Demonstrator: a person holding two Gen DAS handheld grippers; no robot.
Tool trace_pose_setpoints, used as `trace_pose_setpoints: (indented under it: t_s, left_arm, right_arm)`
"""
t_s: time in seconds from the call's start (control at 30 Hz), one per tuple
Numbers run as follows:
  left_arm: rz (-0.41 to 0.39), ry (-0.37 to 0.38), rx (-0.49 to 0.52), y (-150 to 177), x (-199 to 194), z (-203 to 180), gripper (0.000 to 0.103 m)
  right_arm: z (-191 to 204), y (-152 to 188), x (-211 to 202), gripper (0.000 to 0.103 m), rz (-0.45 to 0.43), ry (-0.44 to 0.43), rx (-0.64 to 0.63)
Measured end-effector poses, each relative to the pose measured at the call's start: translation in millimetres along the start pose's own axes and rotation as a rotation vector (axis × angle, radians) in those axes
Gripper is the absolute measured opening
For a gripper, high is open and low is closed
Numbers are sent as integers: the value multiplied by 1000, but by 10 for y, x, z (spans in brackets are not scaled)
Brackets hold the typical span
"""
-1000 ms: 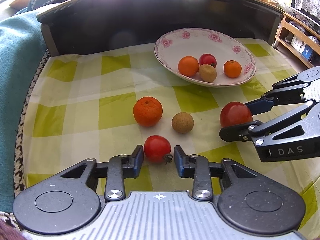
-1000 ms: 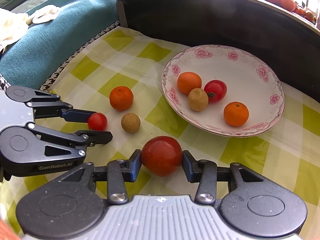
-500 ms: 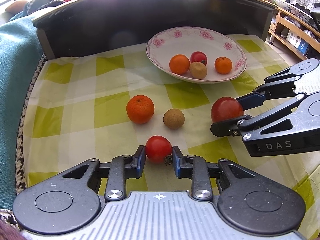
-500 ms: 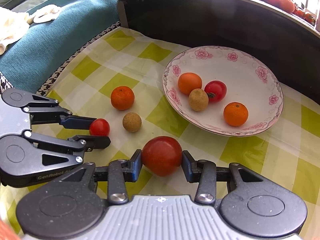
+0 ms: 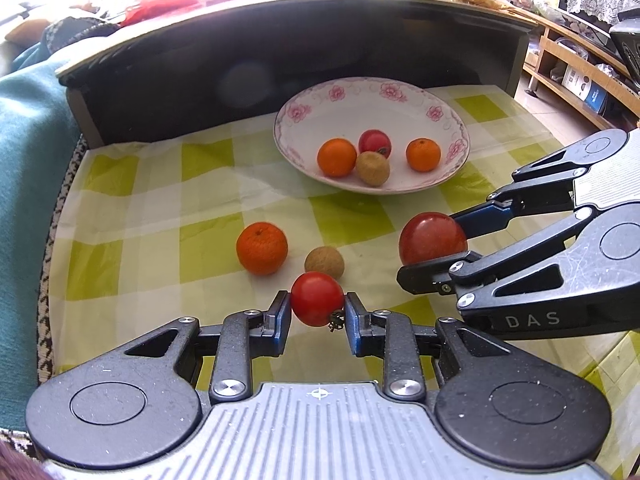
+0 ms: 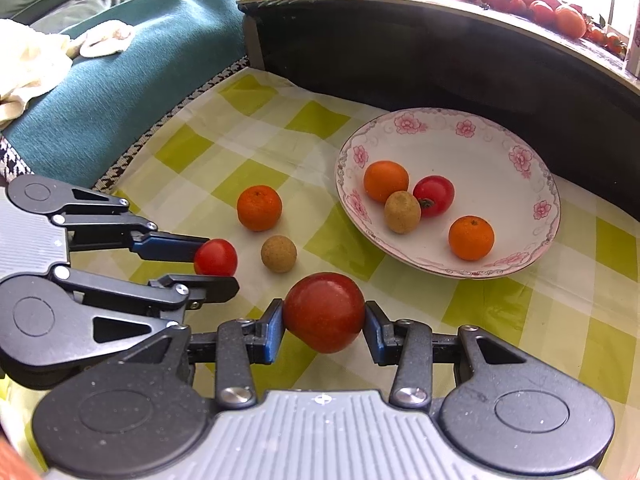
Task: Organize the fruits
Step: 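Carry the cherry tomato and large tomato over the white plate and lower them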
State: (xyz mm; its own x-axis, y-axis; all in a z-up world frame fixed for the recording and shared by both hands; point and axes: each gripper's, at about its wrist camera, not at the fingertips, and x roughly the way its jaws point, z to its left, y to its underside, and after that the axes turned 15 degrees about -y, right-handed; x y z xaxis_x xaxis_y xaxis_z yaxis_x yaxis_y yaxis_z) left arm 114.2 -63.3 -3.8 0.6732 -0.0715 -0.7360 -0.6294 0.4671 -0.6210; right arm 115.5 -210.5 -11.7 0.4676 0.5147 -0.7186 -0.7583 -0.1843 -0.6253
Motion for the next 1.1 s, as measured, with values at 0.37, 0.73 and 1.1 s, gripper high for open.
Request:
trace_pose_setpoints:
  t_s: [0.37, 0.73, 1.1]
  left_arm:
    - [-12, 3, 5, -85, -3, -54, 36]
    - [-41, 9, 0, -230, -11, -93, 35]
    - [-79, 10, -9, -496, 37, -176, 35]
  right_arm:
    - [-81, -20, -81, 44, -22, 16, 30]
    - [-140, -49, -163, 44, -50, 32, 52]
    - [-330, -172, -295, 44, -96, 74, 91]
